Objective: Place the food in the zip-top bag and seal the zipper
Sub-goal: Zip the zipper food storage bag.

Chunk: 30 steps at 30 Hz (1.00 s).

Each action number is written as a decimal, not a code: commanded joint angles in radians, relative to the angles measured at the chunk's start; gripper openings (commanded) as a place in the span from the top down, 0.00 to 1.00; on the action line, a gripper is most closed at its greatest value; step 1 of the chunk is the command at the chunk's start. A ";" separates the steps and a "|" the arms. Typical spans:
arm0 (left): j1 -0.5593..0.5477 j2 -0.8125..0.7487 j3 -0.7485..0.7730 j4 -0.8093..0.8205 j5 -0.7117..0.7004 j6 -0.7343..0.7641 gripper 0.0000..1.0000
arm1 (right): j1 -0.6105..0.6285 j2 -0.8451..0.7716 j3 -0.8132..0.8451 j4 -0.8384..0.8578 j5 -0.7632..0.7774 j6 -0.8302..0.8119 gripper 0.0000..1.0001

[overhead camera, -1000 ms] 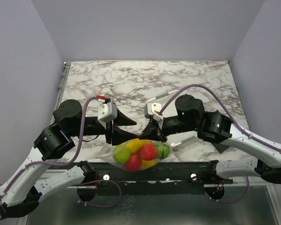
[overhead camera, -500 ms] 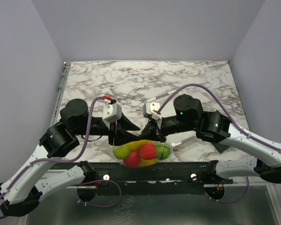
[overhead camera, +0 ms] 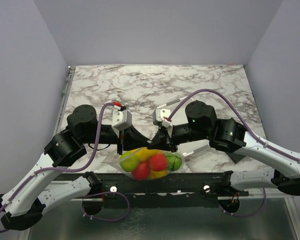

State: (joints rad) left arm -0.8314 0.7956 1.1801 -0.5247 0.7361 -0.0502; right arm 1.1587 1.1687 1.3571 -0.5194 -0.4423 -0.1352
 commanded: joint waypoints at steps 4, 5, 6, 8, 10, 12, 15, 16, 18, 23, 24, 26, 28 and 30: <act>0.000 -0.005 -0.017 0.010 0.038 -0.006 1.00 | 0.006 -0.040 0.028 0.052 0.009 0.006 0.99; 0.001 -0.006 -0.018 0.011 0.036 -0.008 1.00 | 0.005 -0.047 0.024 0.057 0.012 0.004 0.99; 0.000 -0.006 -0.019 0.011 0.034 -0.007 1.00 | 0.006 -0.055 0.021 0.062 0.016 0.001 0.99; 0.000 -0.006 -0.020 0.011 0.032 -0.007 1.00 | 0.005 -0.074 0.014 0.077 0.017 -0.005 0.99; 0.001 -0.008 -0.023 0.011 0.022 -0.008 1.00 | 0.005 -0.095 0.006 0.096 0.023 -0.008 0.99; 0.001 -0.010 -0.029 0.011 0.018 -0.008 1.00 | 0.005 -0.113 0.001 0.112 0.028 -0.010 0.99; 0.001 -0.011 -0.033 0.010 0.015 -0.007 1.00 | 0.005 -0.129 0.000 0.121 0.051 -0.014 0.99; 0.000 -0.012 -0.035 0.009 0.012 -0.007 1.00 | 0.005 -0.133 0.000 0.123 0.062 -0.015 0.99; 0.001 -0.016 -0.036 0.007 0.007 -0.008 1.00 | 0.005 -0.142 0.000 0.125 0.084 -0.015 0.99; 0.001 -0.026 -0.043 -0.003 -0.004 -0.006 1.00 | 0.005 -0.162 -0.001 0.128 0.145 -0.026 0.99; 0.000 -0.028 -0.044 -0.005 -0.006 -0.007 1.00 | 0.005 -0.166 -0.001 0.128 0.159 -0.029 0.99; 0.000 -0.033 -0.048 -0.012 -0.011 -0.004 1.00 | 0.004 -0.169 0.003 0.125 0.188 -0.031 0.99; 0.000 -0.041 -0.052 -0.020 -0.018 -0.005 1.00 | 0.005 -0.169 0.012 0.116 0.219 -0.036 0.99; 0.000 -0.050 -0.059 -0.028 -0.029 -0.005 1.00 | 0.005 -0.169 0.021 0.109 0.247 -0.040 0.99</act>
State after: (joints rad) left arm -0.8314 0.7673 1.1484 -0.4740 0.7284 -0.0555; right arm 1.1595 1.0363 1.3430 -0.4988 -0.2947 -0.1543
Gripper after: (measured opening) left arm 0.038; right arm 0.011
